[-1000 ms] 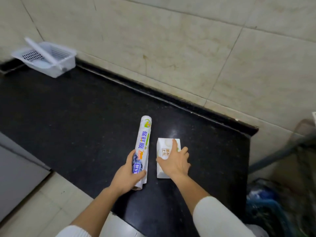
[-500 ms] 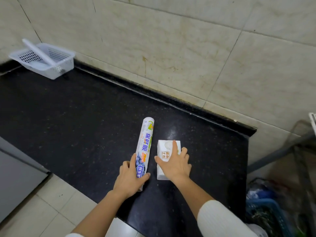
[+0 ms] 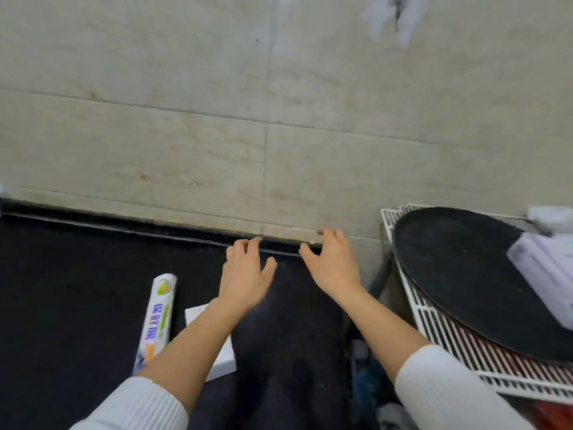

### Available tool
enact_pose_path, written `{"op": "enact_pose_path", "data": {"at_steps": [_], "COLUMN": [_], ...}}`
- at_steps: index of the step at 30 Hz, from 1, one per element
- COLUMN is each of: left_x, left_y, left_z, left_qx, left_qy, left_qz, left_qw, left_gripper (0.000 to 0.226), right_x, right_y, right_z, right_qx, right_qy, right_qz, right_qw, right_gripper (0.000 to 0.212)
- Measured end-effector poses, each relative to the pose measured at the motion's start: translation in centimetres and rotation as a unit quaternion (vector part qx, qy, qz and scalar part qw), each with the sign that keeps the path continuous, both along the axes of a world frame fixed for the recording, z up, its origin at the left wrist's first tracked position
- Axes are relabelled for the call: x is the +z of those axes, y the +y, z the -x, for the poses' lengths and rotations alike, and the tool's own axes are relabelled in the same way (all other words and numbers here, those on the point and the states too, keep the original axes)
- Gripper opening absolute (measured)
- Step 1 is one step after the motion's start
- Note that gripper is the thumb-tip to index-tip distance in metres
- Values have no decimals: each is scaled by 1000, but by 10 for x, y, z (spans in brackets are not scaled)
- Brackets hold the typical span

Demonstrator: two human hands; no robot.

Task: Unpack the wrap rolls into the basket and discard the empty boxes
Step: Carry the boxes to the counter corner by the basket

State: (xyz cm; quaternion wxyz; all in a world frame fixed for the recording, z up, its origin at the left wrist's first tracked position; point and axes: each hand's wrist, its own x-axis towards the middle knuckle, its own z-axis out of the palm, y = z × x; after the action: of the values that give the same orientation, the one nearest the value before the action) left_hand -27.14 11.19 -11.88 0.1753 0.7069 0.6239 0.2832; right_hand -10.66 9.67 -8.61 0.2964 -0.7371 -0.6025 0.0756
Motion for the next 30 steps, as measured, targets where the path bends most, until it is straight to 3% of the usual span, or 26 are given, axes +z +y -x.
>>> {"op": "enact_pose_path", "data": {"at_steps": [5, 9, 14, 19, 24, 30], "left_x": [48, 62, 54, 42, 35, 33], "left_y": [-18, -49, -76, -96, -108, -111], "left_z": [-146, -243, -310, -329, -334, -337], "left_qx": [-126, -153, -97, -61, -65, -59], "left_qy": [-54, -86, -9, 42, 132, 160], "left_qz": [-32, -21, 5, 53, 56, 42], "left_qw": [990, 984, 995, 996, 988, 984], "left_gripper": [51, 53, 55, 58, 56, 56], "right_x": [63, 91, 90, 70, 56, 56], "right_y": [-29, -62, -99, -117, -119, -120], "right_z": [-132, -239, -332, -364, -367, -366], "right_qx": [-78, -121, -151, -124, -102, -101], "right_qy": [-31, -32, -117, -104, -62, -43], "right_qz": [-62, -73, 48, 144, 143, 118], "right_qw": [995, 989, 980, 976, 982, 987], "right_gripper": [42, 39, 57, 78, 67, 63]}}
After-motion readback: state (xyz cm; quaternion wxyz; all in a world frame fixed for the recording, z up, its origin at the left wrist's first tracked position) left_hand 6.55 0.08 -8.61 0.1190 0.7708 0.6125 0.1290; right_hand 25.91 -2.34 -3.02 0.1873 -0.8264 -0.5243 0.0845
